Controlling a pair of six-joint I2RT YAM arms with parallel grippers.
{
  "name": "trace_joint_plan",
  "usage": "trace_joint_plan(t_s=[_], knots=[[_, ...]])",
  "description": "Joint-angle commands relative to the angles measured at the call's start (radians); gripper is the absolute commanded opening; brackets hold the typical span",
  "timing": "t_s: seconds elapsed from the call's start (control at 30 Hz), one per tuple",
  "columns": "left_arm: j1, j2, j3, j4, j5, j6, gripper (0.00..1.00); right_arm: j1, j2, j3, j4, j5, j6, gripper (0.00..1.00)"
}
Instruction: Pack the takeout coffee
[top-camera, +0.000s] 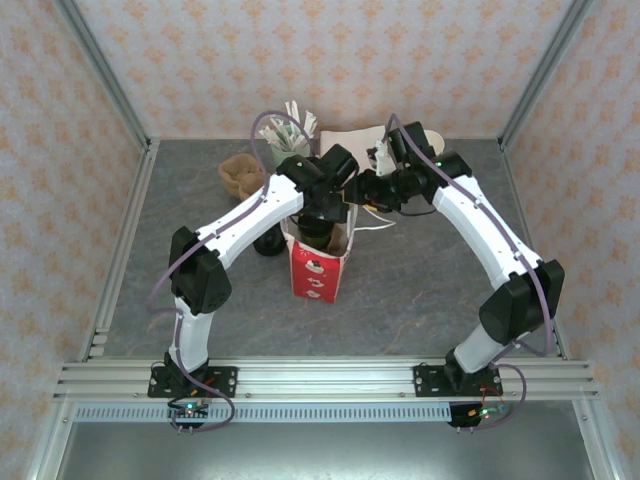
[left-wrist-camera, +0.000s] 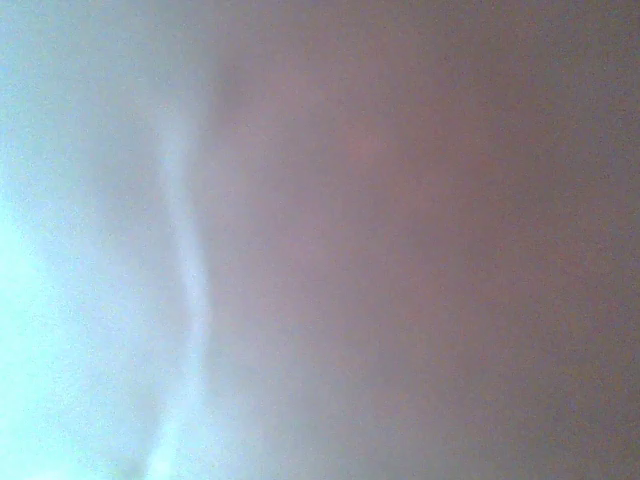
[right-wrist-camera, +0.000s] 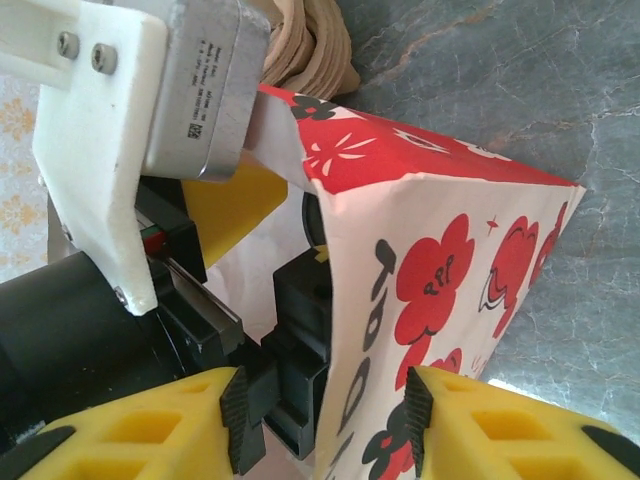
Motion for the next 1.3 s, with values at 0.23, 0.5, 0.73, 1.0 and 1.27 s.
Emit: trace_joint_plan(t_s=[0.23,0.5,0.73,1.0,1.27], knots=[[-0.001,0.017,-0.015,-0.072,-0.085,-0.045,0.91,0.005,0.022,0.004,-0.012,0.016,-0.033,0.37],[0.012,0.013,-0.070,-0.064,-0.097,-0.068,0.98,0.008,0.024,0.008,-0.019,0.034,-0.046,0.23],[0.023,-0.006,-0.132,-0.045,-0.120,-0.087,1.00,0.010,0.023,0.016,-0.027,0.046,-0.062,0.12],[0.035,-0.020,-0.191,0.020,-0.090,-0.094,1.00,0.017,0.018,0.020,-0.029,0.045,-0.071,0.10],[0.044,-0.022,-0.210,0.126,0.013,-0.080,0.94,0.021,0.012,0.021,-0.023,0.043,-0.073,0.10]])
